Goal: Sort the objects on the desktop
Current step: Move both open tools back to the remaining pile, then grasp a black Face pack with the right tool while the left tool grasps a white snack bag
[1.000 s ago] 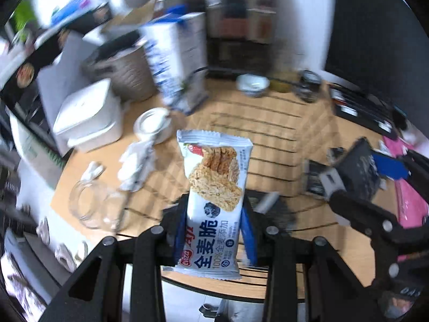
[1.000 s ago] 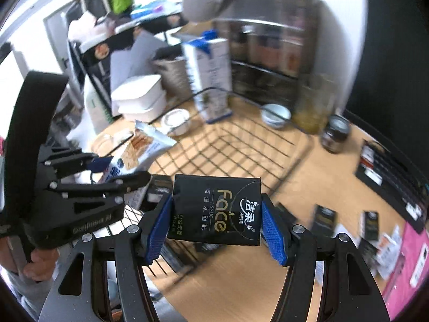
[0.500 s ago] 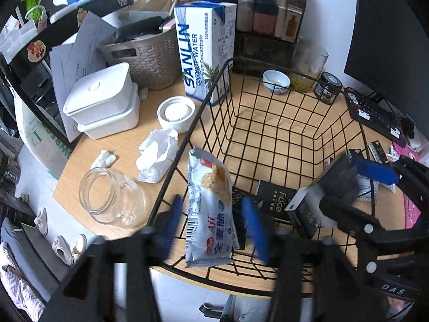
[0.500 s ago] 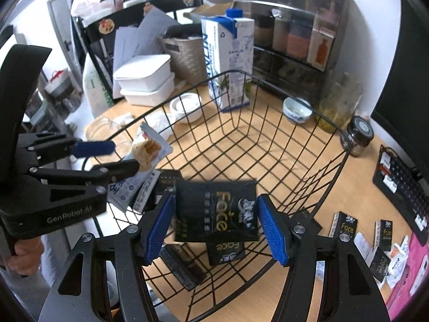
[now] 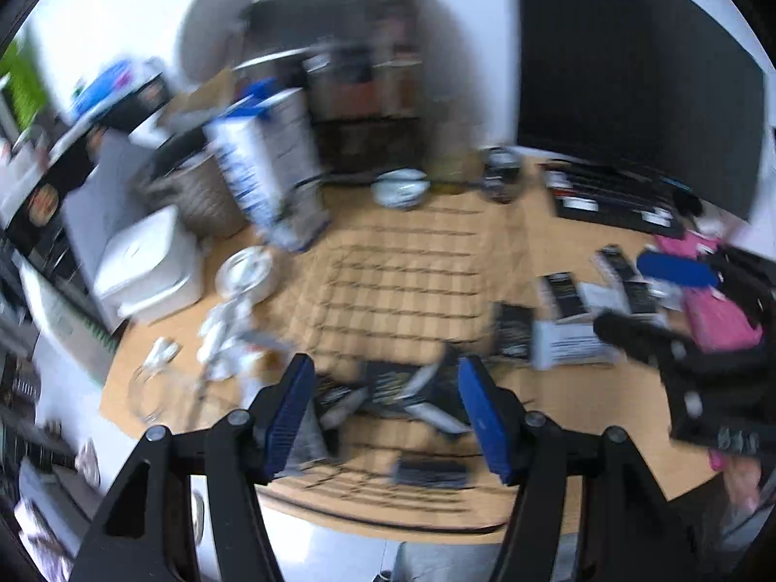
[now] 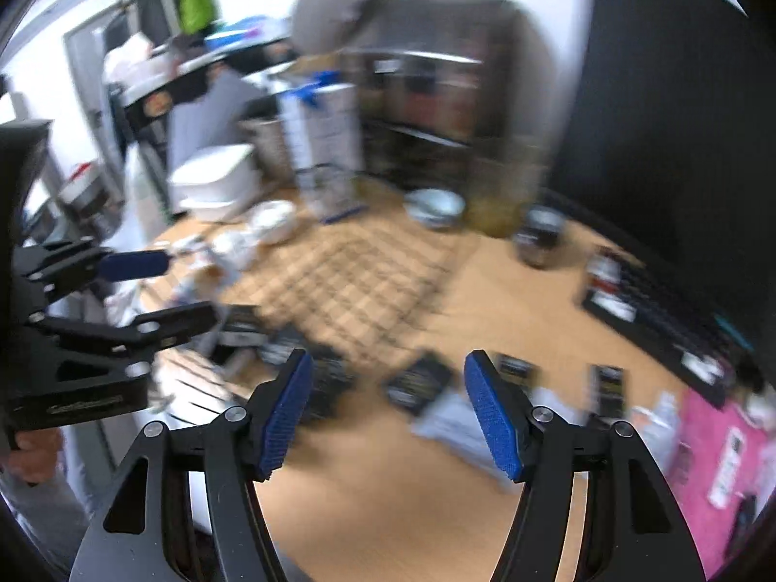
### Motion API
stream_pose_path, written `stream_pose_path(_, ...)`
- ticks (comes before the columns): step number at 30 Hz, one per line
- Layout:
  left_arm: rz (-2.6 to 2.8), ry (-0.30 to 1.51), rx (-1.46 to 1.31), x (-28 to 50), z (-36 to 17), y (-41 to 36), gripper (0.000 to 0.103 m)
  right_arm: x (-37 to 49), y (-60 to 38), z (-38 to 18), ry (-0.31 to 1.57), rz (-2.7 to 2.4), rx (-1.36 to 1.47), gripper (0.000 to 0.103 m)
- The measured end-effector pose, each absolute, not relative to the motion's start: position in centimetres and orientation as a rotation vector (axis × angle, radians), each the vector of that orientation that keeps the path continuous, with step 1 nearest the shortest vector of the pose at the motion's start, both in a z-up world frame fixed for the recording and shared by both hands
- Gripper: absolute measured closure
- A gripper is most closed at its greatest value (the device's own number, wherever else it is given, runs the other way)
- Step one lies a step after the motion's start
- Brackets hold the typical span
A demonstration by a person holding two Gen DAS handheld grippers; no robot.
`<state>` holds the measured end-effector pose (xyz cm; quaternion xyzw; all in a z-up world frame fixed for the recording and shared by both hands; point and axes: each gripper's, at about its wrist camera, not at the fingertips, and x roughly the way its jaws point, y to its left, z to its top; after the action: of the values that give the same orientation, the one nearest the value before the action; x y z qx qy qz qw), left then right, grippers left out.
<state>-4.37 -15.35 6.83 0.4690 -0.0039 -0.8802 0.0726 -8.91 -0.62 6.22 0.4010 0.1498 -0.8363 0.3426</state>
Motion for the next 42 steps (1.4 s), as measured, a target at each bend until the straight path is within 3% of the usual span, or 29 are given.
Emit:
stream_pose_path(6,-2.763,-0.137,1.519,-7.9,5.6,-5.4,0.035,-13.4,9.4,4.3,0.353,-2.330,1.202,0.038)
stream_pose_path(13,-2.701,-0.241,1.683,-11.2,-0.3,1.1,0.035,-18.1,15.6,-2.1,0.289,-2.335,1.407,0.038)
stream_pose_path(29,-2.596,-0.186,1.729,-17.3,-6.2,-0.4,0.034,-24.3,13.2,-7.0,0.265,-2.325,1.475,0.038)
stream_pose_path(33,-2.621,-0.193,1.756,-17.0,-6.2,0.1,0.034,-23.2,13.8,-6.9,0.257,-2.292,1.490,0.054)
stream_pose_path(42,-2.664,-0.187,1.791,-13.1,-6.1,1.1,0.032,-18.2,16.1,-7.0,0.224,-2.267,1.504,0.055)
